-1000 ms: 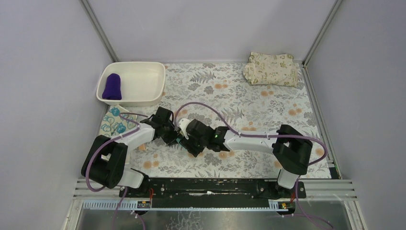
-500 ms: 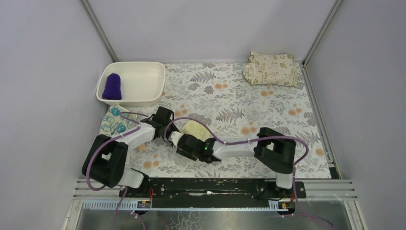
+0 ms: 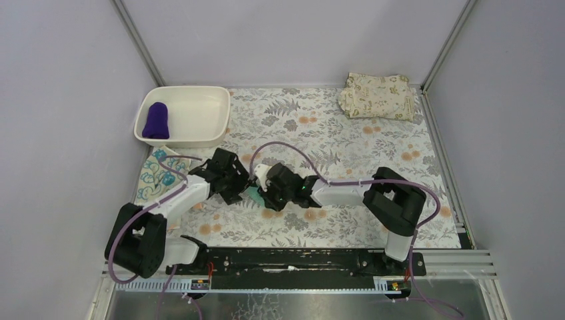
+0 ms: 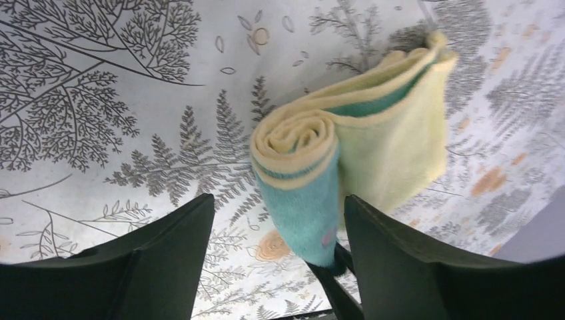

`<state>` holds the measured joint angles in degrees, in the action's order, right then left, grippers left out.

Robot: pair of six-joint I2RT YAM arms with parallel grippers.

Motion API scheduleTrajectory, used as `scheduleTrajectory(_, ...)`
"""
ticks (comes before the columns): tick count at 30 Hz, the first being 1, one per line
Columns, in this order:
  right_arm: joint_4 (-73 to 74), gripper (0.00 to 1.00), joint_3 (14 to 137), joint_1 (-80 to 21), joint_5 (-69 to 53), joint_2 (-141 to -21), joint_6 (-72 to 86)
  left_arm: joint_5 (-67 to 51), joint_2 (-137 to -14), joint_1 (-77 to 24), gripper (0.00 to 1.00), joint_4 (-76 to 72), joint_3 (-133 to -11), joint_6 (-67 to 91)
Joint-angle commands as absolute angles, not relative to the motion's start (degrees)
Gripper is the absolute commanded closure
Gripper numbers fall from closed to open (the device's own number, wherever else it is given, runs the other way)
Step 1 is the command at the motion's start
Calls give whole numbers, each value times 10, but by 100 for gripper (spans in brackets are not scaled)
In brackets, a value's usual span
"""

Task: Roll the towels
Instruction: Roll the towel at the center of the board.

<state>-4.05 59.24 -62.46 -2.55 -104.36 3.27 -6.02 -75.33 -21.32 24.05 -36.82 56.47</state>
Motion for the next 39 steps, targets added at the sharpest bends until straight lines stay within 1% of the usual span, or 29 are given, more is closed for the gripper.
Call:
scheduleTrajectory(1,-118,98,560,-554,-300,-1045,141,-38,-701,-211,26,258,-361,568)
scheduleTrajectory(3,-178,98,541,-528,-366,-1058,188,-35,-682,-210,23,261,-357,572)
scheduleTrajectory(8,-390,98,473,-466,-474,-1102,350,-42,-655,-210,21,256,-343,576)
scheduleTrajectory(11,-509,97,441,-432,-510,-1141,456,-64,-661,-210,22,235,-337,577)
scheduleTrajectory(15,-585,95,420,-410,-525,-1185,540,-86,-690,-211,25,203,-340,574)
scheduleTrajectory(22,-524,94,430,-399,-511,-1210,542,-97,-748,-217,27,159,-348,571)
scheduleTrajectory(25,-473,91,439,-396,-498,-1204,525,-89,-775,-218,30,158,-352,572)
scheduleTrajectory(28,-426,83,443,-396,-480,-1178,496,-83,-803,-218,37,160,-349,576)
scheduleTrajectory(30,-377,73,451,-397,-465,-1156,462,-79,-823,-218,43,162,-347,578)
scheduleTrajectory(34,-249,57,473,-401,-410,-1090,383,-72,-845,-218,45,171,-342,580)
scheduleTrajectory(38,-103,48,510,-420,-313,-1011,290,-54,-845,-218,45,186,-343,578)
scheduleTrajectory(39,-68,46,520,-428,-267,-992,268,-53,-844,-218,45,188,-343,578)
